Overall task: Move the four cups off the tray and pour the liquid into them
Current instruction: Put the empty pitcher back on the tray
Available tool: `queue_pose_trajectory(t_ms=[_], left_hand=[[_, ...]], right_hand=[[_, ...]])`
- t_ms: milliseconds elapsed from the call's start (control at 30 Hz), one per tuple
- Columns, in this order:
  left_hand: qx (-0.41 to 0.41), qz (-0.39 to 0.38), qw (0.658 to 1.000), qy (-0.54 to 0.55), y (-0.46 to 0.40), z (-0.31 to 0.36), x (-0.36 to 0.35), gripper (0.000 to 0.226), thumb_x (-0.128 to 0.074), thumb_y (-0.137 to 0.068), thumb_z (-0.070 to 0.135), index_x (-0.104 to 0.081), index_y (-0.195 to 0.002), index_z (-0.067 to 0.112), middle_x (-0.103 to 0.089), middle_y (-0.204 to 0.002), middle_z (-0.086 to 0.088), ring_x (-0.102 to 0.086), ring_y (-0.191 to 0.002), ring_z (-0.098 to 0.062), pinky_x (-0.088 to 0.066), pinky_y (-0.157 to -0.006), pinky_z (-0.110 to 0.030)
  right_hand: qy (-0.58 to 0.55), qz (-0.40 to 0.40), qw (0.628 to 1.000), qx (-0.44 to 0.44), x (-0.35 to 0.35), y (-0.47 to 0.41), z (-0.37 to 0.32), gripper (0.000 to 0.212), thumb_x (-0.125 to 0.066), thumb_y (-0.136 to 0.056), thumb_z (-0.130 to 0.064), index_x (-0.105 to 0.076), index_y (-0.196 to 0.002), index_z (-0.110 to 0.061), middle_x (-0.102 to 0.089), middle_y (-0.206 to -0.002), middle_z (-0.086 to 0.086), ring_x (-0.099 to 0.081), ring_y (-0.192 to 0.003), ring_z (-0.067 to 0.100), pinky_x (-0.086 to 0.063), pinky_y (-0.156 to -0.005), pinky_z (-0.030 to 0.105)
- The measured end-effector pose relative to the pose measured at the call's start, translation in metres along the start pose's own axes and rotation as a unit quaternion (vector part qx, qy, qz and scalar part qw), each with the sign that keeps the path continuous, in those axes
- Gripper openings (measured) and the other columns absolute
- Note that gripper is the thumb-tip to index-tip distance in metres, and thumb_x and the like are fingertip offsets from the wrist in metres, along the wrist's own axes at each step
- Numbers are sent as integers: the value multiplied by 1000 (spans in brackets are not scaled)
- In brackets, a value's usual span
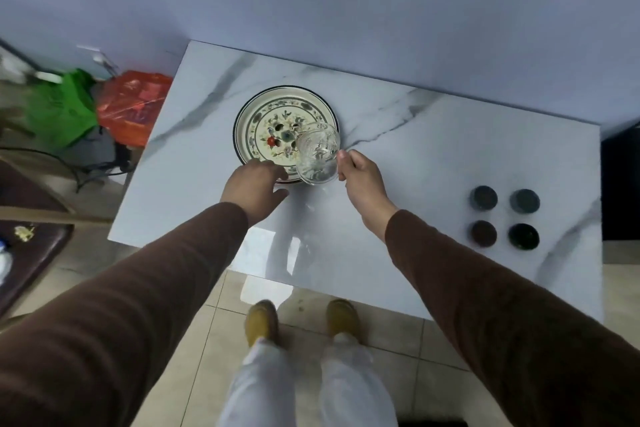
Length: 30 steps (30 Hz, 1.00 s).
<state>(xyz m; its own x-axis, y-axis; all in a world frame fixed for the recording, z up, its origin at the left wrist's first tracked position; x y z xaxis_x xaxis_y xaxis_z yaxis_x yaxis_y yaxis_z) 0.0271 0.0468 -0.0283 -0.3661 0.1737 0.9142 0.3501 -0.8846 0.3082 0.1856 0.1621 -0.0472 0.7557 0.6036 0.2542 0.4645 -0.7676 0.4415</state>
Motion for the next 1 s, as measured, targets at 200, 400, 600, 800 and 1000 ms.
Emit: queue_pose_trajectory(t_ms=[200,400,600,800,1000], left_hand=[[-24,-33,999,23,-37,-51,-4,35,-64,-87,31,-68,-119,21,-69,-116,-3,-56,-113,-28,-47,-92,-37],[-49,-46,997,48,-67,-88,-16,27,-63,-86,29,-71,-111,26,-69,-111,1,-56,-109,-24,-46,-91,-35],[-55,-45,997,42,-88,-106,-26,28,-64,-86,30,-70,-112,21,-69,-109,-3,-57,-107,-28,-46,-86,-36],[-65,-48,996,42,-102,-109,-31,30,-64,-86,31,-69,-113,18,-69,-110,-5,-56,-107,-29,-46,-87,-36],[-64,-56,996,40,-106,-106,-35,32,-64,-86,31,-69,-114,18,-68,-111,-7,-56,-109,-30,-46,-89,-37]], right_hand=[[1,8,999,-34,-53,-42,2,35,-45,-101,-40,-48,-73,-19,-47,-74,3,-40,-66,16,-33,-64,33],[16,27,998,-46,-84,-87,12,36,-44,-101,-37,-54,-76,-13,-51,-74,3,-43,-66,15,-36,-64,32],[30,15,998,-52,-100,-121,24,33,-43,-103,-35,-59,-77,-23,-58,-77,-7,-50,-70,10,-42,-71,31],[30,12,998,-52,-104,-138,30,35,-42,-103,-35,-54,-80,-12,-53,-80,5,-47,-73,16,-40,-72,34],[55,8,997,-56,-101,-141,31,42,-39,-104,-36,-56,-94,1,-58,-88,6,-47,-71,15,-39,-71,33]])
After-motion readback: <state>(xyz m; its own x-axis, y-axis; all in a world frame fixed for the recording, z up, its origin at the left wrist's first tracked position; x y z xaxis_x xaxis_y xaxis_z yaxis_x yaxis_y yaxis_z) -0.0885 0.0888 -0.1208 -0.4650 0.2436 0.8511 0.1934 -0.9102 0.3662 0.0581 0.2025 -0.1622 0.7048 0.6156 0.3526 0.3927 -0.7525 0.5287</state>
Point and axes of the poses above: each hand's wrist, its own y-axis away from the middle knuckle, its own x-axis out of the back of the hand, z = x × y, the point moved 7 cm from there along -y, towards the middle knuckle
